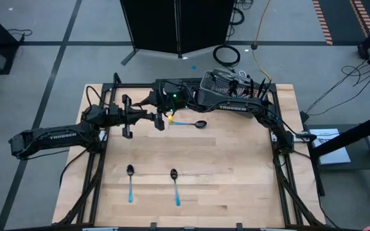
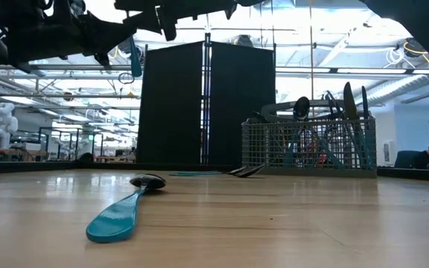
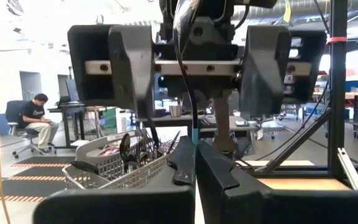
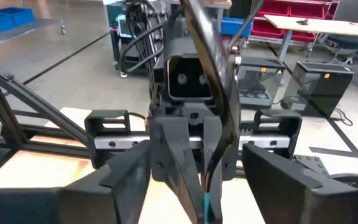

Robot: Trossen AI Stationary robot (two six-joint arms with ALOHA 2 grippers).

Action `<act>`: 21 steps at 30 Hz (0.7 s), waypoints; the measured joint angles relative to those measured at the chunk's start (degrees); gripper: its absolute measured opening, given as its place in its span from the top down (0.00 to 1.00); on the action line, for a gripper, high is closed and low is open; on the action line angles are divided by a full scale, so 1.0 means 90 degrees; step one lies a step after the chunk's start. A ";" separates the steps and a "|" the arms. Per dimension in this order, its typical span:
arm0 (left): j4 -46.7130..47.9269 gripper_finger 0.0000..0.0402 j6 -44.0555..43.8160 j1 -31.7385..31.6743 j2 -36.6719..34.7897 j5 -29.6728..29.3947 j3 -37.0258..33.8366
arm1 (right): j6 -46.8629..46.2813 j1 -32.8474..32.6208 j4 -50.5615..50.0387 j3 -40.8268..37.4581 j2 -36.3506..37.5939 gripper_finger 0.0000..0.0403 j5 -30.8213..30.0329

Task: Sort silverware
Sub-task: Put the blue spoon into the left of the blue utensil organizer

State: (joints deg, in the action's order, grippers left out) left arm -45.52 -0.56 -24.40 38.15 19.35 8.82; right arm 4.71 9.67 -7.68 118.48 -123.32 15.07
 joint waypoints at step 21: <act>-0.0051 0.99 -0.0051 0.0004 0.0000 -0.0383 -0.0005 | -0.0430 0.0003 -0.0022 0.0007 0.0006 0.95 -0.0456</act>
State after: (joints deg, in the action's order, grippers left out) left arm -45.98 -1.03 -24.36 38.15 15.91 8.78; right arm 0.84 9.70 -7.88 118.54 -123.26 10.97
